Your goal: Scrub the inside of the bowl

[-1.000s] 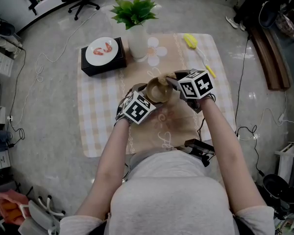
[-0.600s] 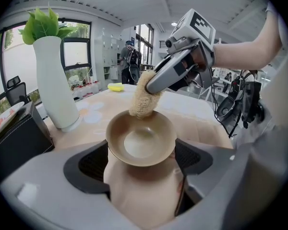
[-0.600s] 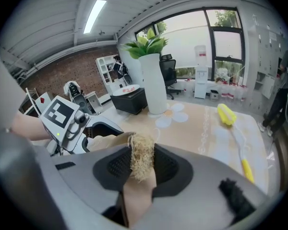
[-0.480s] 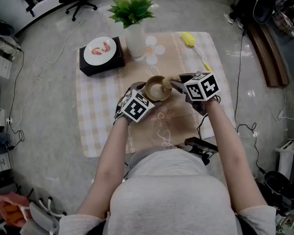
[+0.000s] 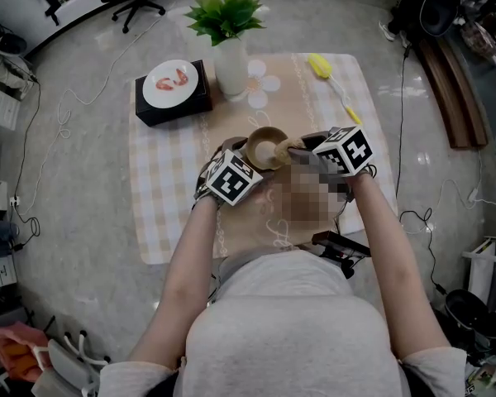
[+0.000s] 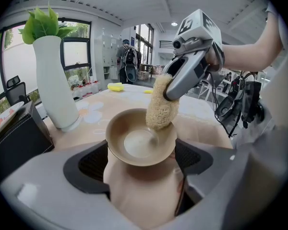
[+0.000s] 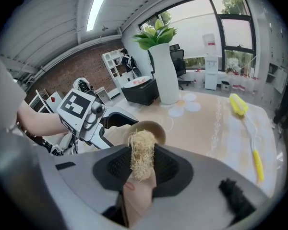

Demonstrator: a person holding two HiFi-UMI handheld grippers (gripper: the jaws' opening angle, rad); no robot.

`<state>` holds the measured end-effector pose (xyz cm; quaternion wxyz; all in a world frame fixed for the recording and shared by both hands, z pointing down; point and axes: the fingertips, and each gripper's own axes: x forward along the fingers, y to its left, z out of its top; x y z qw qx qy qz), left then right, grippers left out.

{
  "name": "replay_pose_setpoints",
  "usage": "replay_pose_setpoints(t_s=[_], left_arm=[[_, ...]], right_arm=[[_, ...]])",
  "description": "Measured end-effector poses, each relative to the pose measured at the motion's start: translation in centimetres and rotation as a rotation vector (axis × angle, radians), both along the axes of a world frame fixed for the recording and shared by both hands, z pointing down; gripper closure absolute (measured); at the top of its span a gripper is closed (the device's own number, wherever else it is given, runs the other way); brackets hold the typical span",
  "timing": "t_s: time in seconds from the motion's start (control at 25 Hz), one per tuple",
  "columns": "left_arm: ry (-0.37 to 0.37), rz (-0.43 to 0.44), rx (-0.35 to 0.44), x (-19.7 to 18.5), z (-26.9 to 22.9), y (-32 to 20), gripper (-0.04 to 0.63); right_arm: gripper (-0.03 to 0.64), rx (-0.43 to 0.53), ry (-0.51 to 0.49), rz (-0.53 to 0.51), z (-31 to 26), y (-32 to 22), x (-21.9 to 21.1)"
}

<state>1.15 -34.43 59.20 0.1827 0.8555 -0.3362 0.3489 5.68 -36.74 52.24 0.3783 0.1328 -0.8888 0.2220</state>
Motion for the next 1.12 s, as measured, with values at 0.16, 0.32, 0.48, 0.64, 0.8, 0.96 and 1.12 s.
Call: replay_pose_setpoints(t_s=[0.16, 0.32, 0.48, 0.64, 0.8, 0.96, 1.12], left_arm=[[-0.002, 0.000, -0.002, 0.0, 0.0, 0.0, 0.147], [-0.002, 0.001, -0.003, 0.0, 0.0, 0.1, 0.147], [-0.004, 0.002, -0.006, 0.0, 0.0, 0.1, 0.147], [-0.005, 0.004, -0.009, 0.1, -0.1, 0.1, 0.149], [-0.006, 0.006, -0.009, 0.1, -0.1, 0.1, 0.149], [-0.011, 0.012, -0.006, 0.1, -0.1, 0.1, 0.150], [-0.015, 0.018, -0.009, 0.1, -0.1, 0.1, 0.150]], right_arm=[[0.514, -0.050, -0.009, -0.030, 0.3, 0.9, -0.6], [0.514, -0.072, -0.014, -0.055, 0.4, 1.6, -1.7], [0.514, -0.086, -0.020, -0.078, 0.5, 2.3, -3.1], [0.514, -0.098, -0.038, -0.098, 0.4, 2.8, -4.3], [0.514, -0.118, -0.072, -0.102, 0.3, 2.9, -5.3], [0.514, -0.133, -0.118, -0.077, 0.1, 2.3, -6.1], [0.514, -0.146, -0.149, -0.003, 0.3, 0.9, -6.7]])
